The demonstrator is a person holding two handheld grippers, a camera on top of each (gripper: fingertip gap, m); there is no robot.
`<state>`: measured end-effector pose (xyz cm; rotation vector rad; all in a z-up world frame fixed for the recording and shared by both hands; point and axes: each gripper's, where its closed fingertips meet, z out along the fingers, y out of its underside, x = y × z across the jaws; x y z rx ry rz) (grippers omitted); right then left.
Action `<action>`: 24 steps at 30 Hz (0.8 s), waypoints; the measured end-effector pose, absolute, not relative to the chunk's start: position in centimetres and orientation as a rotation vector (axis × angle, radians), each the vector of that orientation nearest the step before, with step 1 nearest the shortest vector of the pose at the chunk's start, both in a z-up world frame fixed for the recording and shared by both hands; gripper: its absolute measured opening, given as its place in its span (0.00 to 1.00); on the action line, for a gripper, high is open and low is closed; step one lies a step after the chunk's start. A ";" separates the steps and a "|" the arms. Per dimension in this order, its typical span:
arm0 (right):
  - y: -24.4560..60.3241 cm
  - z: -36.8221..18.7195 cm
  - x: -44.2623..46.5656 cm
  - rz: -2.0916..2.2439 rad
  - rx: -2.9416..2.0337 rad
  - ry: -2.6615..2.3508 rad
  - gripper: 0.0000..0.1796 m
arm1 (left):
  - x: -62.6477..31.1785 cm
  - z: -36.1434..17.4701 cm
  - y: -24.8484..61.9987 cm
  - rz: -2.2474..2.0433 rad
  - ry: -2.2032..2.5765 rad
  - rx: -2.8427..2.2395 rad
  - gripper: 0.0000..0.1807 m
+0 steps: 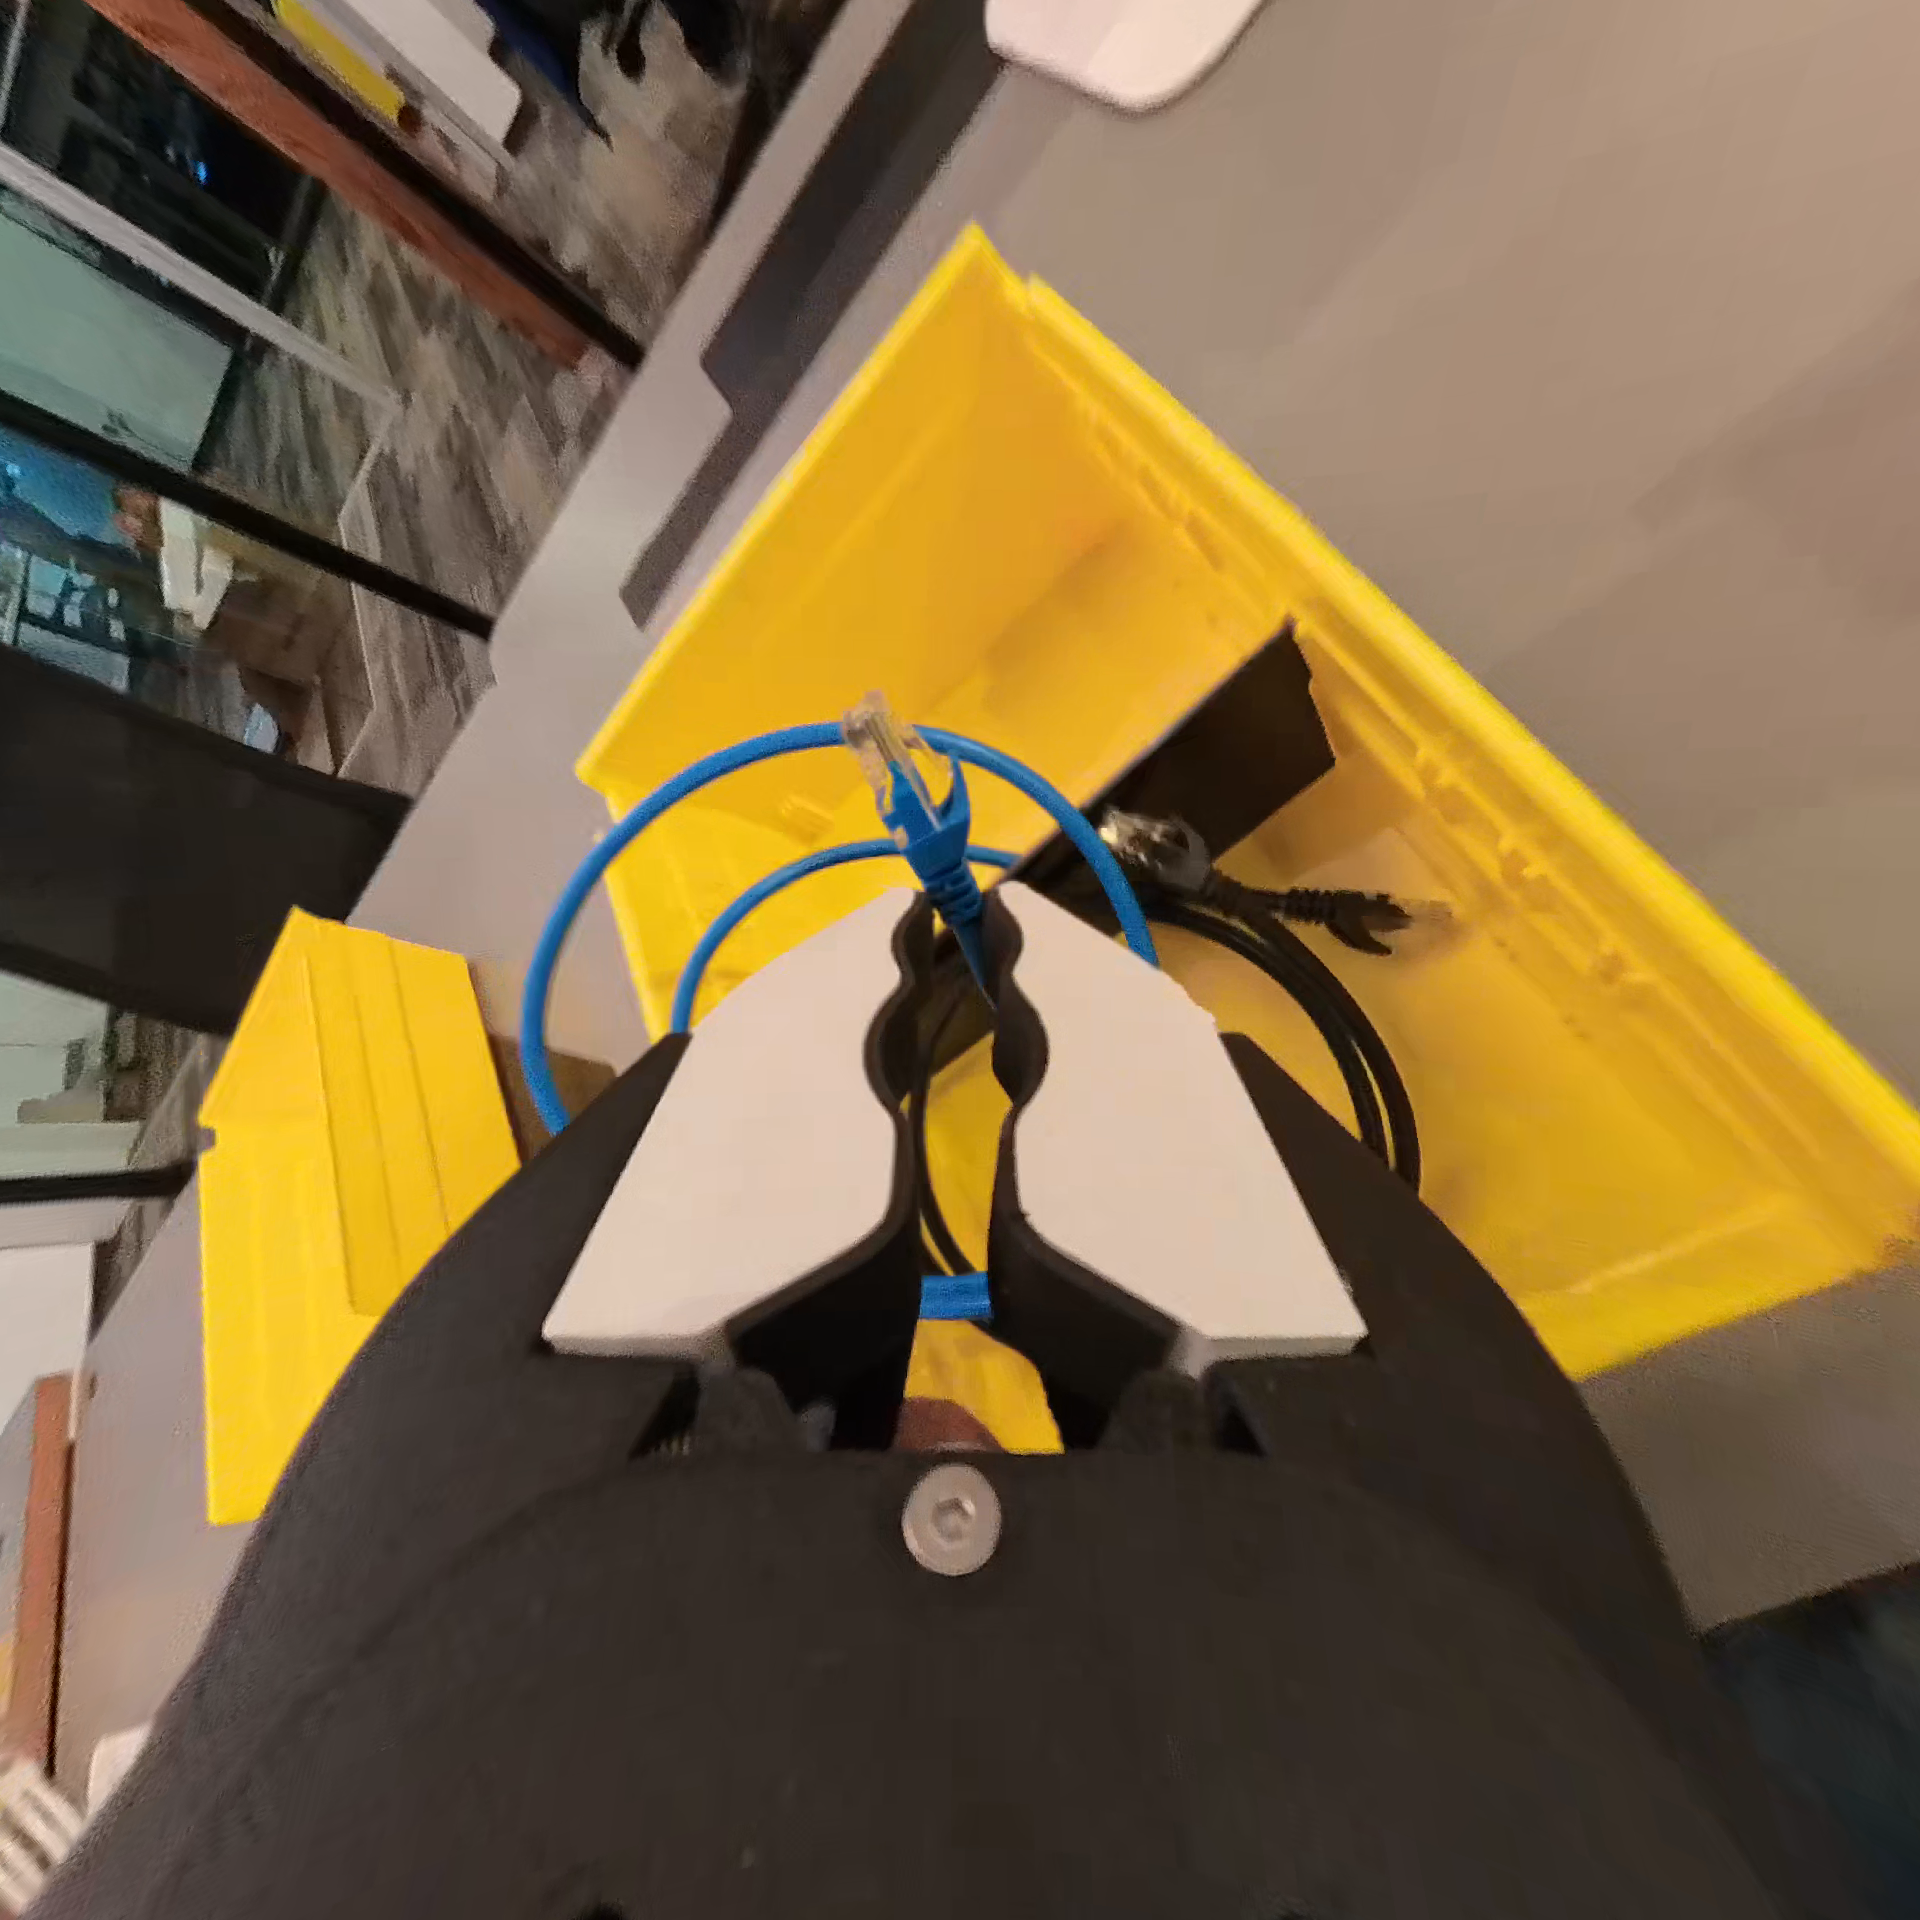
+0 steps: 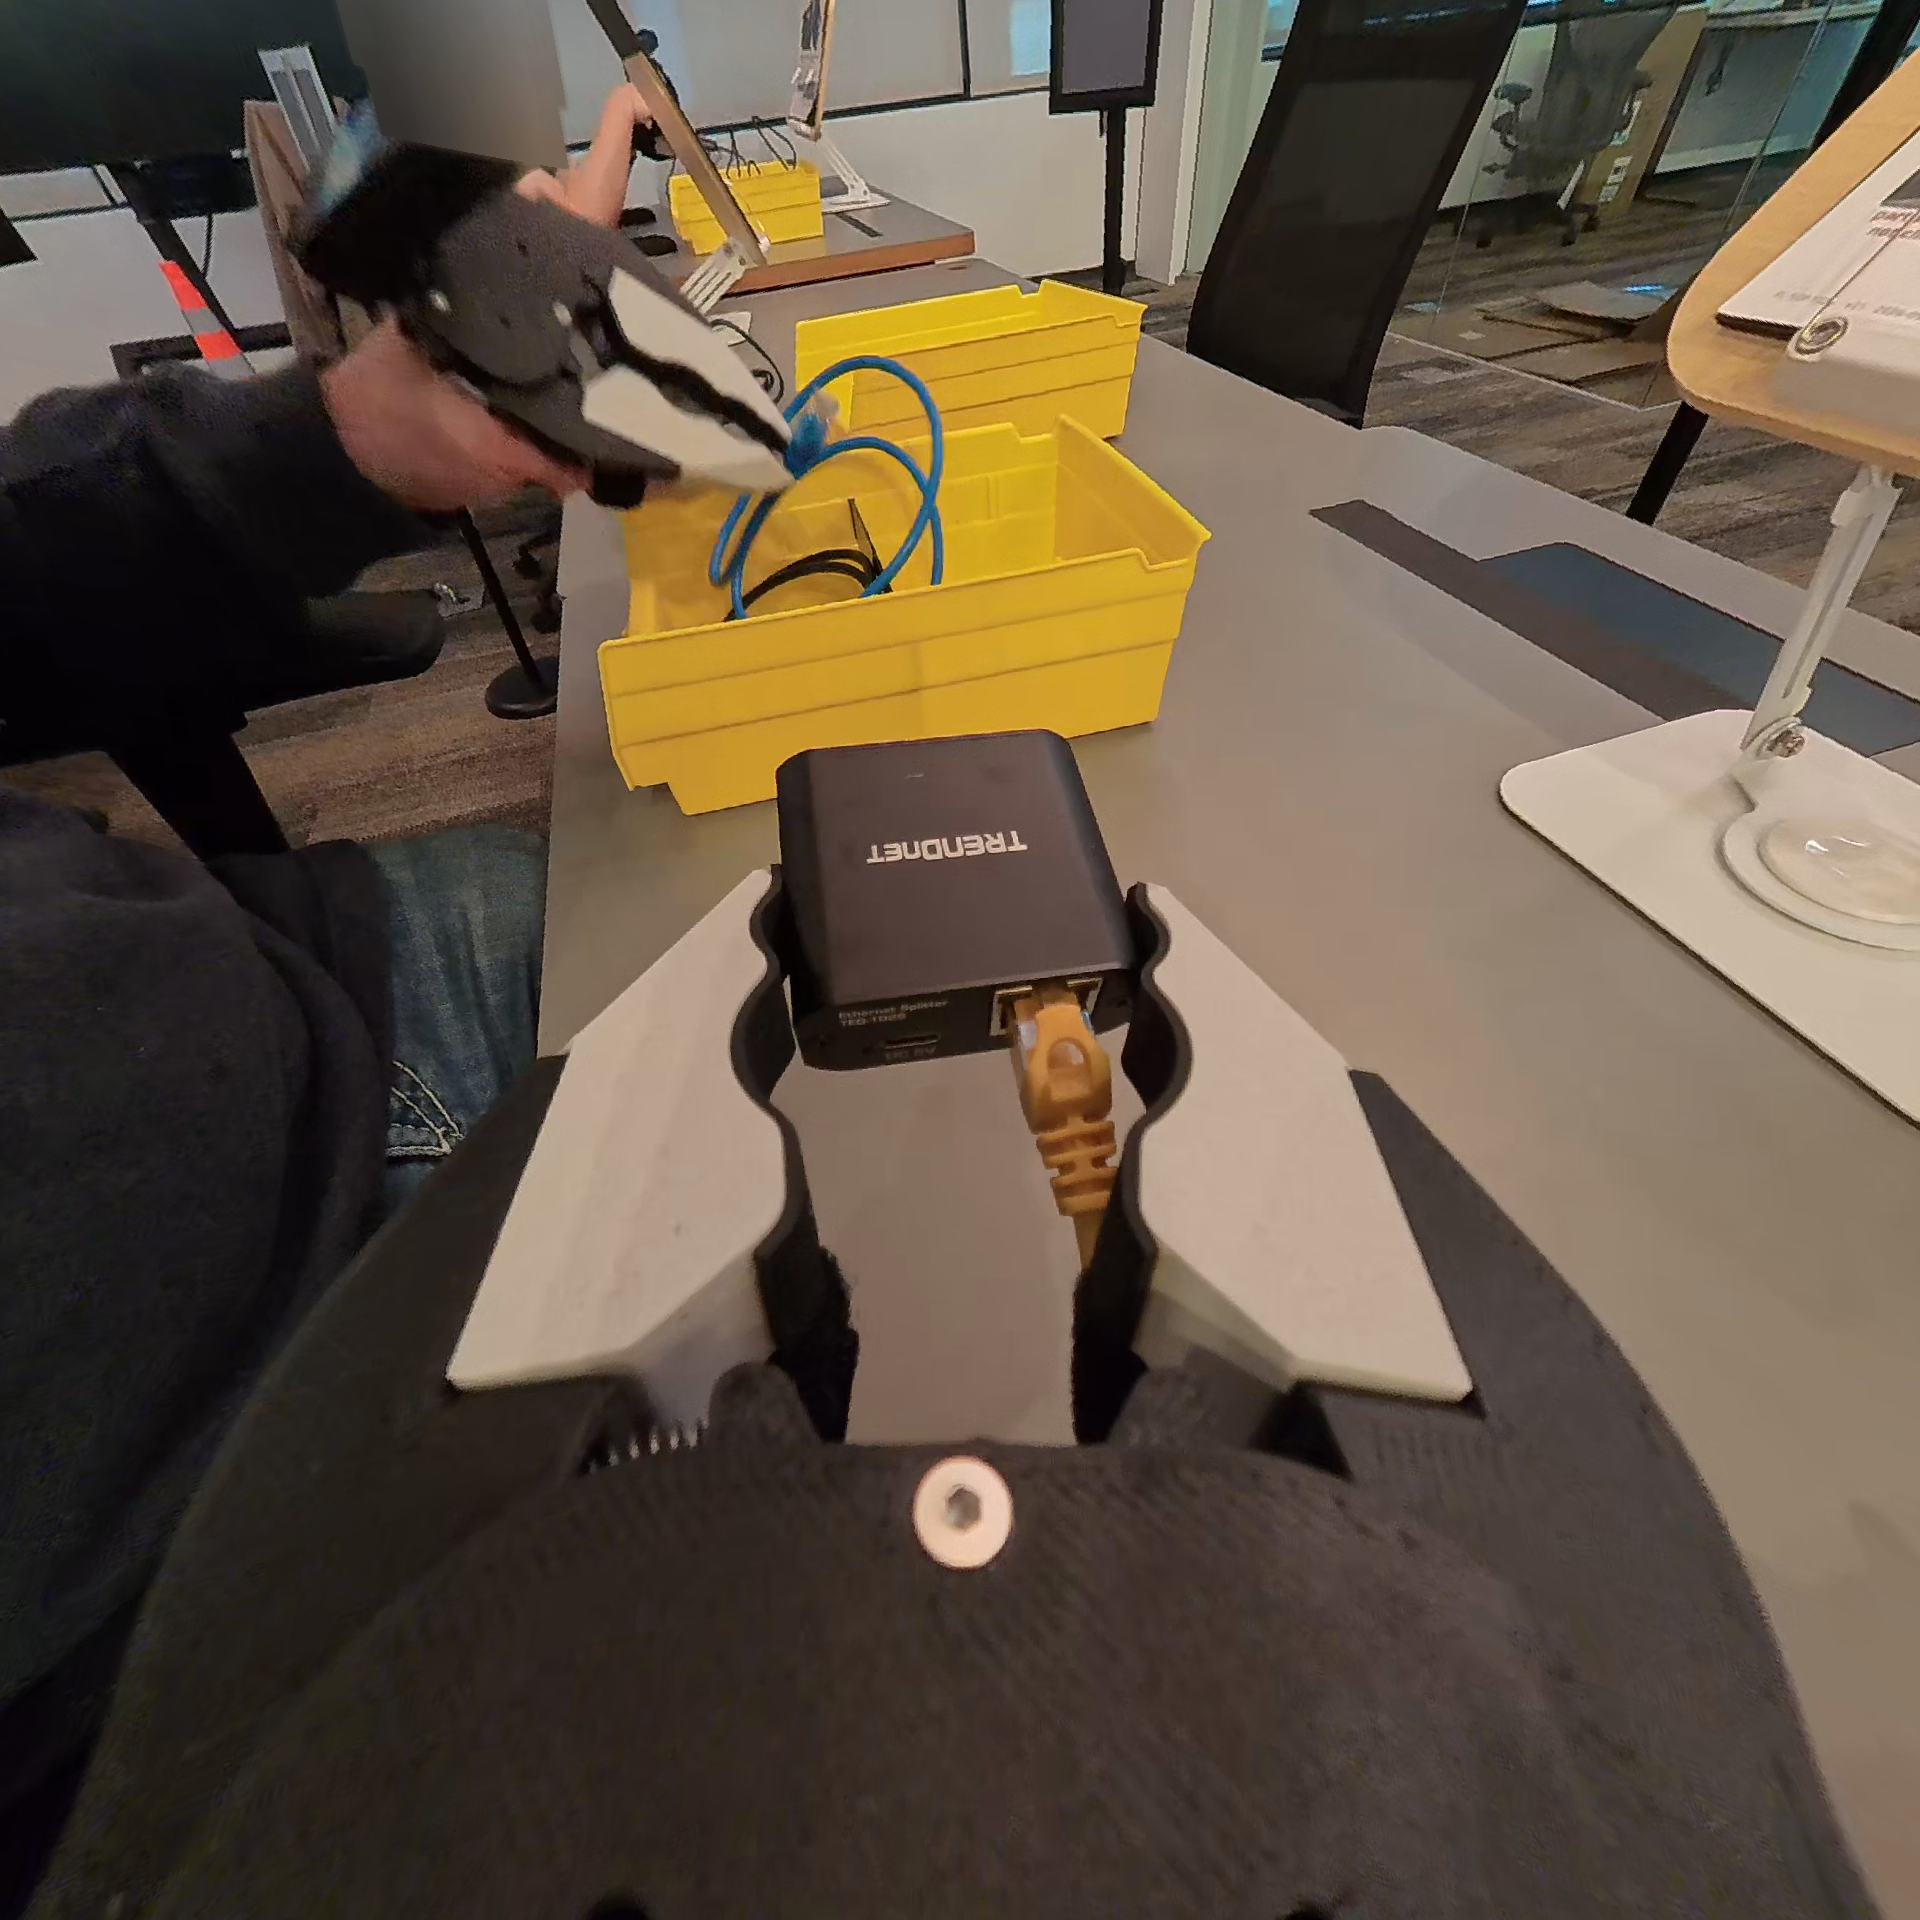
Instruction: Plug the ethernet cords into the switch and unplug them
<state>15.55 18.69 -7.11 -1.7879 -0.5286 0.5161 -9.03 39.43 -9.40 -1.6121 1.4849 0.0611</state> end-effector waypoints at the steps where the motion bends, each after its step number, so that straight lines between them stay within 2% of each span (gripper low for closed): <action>1: 18.7 -7.1 15.6 0.515 -1.786 -0.528 0.35 | -8.6 -7.8 38.9 0.022 1.500 -1.580 0.05; 9: 18.3 -7.0 15.8 0.509 -1.760 -0.539 0.35 | 0.2 3.1 32.8 -0.172 1.777 -1.259 0.05; 18: 16.5 -6.1 16.5 0.493 -1.717 -0.540 0.35 | 12.3 5.2 25.6 -0.549 2.207 -1.013 0.05; 24: 15.3 -6.2 17.4 0.491 -1.708 -0.514 0.35 | 16.5 13.5 24.8 -0.706 2.129 -0.899 0.05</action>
